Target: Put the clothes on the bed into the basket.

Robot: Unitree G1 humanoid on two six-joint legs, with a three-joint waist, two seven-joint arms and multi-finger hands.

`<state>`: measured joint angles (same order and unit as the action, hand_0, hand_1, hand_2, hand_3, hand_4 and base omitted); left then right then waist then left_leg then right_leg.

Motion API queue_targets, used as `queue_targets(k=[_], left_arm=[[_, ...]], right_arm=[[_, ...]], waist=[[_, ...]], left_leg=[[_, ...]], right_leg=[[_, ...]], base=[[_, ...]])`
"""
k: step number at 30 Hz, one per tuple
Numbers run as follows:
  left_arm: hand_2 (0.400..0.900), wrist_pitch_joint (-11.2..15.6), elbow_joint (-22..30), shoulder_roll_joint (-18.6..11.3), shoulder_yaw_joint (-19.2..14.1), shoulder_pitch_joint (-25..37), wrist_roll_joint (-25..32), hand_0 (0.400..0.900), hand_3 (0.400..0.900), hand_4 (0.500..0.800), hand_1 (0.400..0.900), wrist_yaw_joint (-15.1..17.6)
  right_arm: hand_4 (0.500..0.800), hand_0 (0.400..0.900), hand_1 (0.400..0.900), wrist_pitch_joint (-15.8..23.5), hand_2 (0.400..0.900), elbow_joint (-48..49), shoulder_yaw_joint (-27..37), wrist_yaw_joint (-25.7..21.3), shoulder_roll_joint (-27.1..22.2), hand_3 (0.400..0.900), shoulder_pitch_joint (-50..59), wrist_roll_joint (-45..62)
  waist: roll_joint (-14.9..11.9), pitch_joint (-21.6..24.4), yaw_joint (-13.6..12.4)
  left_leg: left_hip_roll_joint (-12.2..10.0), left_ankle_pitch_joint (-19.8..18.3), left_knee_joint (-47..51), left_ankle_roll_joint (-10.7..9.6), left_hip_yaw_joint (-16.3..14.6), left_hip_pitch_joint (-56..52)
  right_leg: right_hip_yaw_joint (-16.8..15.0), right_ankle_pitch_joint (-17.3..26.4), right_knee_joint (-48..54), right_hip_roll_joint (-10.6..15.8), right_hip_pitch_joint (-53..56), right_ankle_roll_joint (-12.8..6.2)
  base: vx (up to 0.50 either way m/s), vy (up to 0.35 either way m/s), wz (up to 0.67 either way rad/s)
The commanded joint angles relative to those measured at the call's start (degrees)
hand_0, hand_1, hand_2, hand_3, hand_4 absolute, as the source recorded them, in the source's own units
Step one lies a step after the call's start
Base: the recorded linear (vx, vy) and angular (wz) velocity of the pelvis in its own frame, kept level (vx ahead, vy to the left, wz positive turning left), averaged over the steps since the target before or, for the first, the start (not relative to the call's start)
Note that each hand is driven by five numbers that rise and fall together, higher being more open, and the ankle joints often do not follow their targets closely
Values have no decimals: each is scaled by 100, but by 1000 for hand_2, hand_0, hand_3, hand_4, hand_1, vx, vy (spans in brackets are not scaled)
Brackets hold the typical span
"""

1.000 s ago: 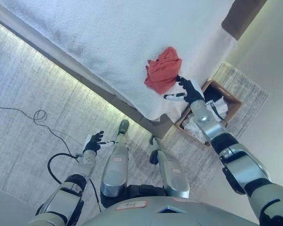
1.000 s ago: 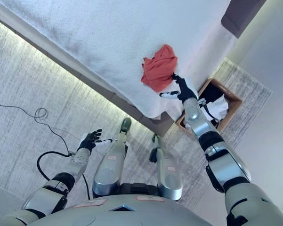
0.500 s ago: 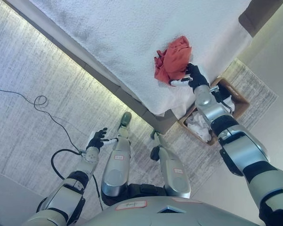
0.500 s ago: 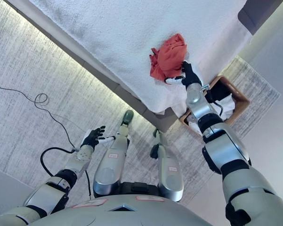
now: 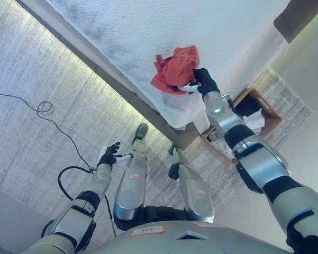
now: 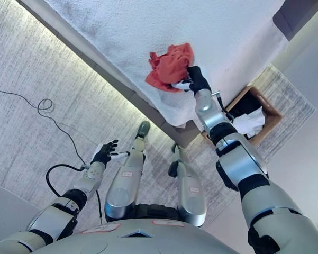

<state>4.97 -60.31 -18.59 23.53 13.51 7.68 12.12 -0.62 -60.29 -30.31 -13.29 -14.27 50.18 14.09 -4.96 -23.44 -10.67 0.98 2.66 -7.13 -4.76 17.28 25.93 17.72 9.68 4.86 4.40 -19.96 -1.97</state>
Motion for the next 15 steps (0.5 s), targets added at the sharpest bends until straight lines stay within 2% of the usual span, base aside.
queue_targets(k=[1, 8, 15], left_arm=[[900, -10, -26, -158, 80, -196, 136, 900, 900, 800, 900, 166], [900, -2, -79, -125, -141, -325, 103, 900, 900, 800, 900, 150], [900, -22, -248, -61, -423, -503, -71, 900, 900, 800, 900, 6]], right_arm=[[500, 400, 400, 448, 400, 422, -38, -65, -100, 400, 226, 207], [500, 400, 400, 570, 400, 1080, 373, -79, -597, 400, -701, 235], [500, 400, 400, 624, 400, 1371, 1338, -174, -1242, 400, -2115, -11]], waist=[[-118, 48, 10], [-203, 239, 226], [-251, 723, 497]], left_leg=[[99, -27, 251, 300, -349, -138], [55, -107, 245, 316, -418, -326], [-35, -121, 615, 337, -532, -826]], right_leg=[[-650, -116, -263, 395, 80, -403], [-740, -164, -268, 373, 233, -407], [-812, -237, -254, 361, 492, -448]], base=[[0, 0, 0], [21, -12, -9], [47, -14, -14]])
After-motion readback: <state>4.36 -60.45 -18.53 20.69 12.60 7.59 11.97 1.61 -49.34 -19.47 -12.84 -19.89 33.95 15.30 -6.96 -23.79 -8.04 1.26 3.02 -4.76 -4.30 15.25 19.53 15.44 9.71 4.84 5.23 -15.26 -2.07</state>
